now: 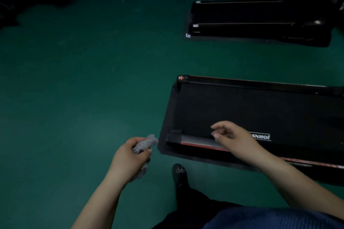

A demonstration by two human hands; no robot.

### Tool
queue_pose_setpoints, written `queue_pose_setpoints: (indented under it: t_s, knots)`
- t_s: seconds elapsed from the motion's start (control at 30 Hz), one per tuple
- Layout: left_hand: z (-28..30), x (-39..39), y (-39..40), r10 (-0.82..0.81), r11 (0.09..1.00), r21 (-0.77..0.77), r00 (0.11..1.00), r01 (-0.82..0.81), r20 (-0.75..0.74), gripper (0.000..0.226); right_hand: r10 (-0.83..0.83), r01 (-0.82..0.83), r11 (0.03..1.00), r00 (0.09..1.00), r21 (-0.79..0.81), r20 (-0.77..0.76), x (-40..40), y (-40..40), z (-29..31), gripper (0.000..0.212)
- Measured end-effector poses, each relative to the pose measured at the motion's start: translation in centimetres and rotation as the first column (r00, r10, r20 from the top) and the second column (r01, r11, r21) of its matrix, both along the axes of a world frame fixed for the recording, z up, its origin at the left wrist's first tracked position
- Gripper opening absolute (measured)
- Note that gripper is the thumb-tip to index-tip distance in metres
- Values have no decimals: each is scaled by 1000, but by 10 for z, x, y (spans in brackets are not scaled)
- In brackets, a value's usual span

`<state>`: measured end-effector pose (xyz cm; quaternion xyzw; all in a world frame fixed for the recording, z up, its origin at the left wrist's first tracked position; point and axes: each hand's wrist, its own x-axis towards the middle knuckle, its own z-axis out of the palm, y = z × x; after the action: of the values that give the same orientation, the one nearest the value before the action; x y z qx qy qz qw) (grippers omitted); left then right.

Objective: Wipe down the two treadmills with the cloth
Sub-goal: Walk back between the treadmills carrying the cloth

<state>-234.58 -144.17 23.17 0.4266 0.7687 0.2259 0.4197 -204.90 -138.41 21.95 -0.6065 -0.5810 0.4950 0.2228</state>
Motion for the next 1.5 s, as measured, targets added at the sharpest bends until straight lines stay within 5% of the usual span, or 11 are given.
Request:
queue_pose_setpoints:
  t_s: [0.57, 1.0, 1.5]
  knots:
    - [16, -168, 262, 52, 999, -6, 996, -52, -70, 25, 96, -96, 995, 995, 2, 18, -159, 288, 3, 18]
    - [12, -332, 530, -146, 989, -5, 989, 146, 14, 23, -213, 214, 977, 975, 12, -56, -315, 493, -20, 18]
    - [12, -281, 832, -483, 875, -9, 874, 483, -61, 24, -496, 498, 867, 865, 17, -72, -270, 696, -22, 21]
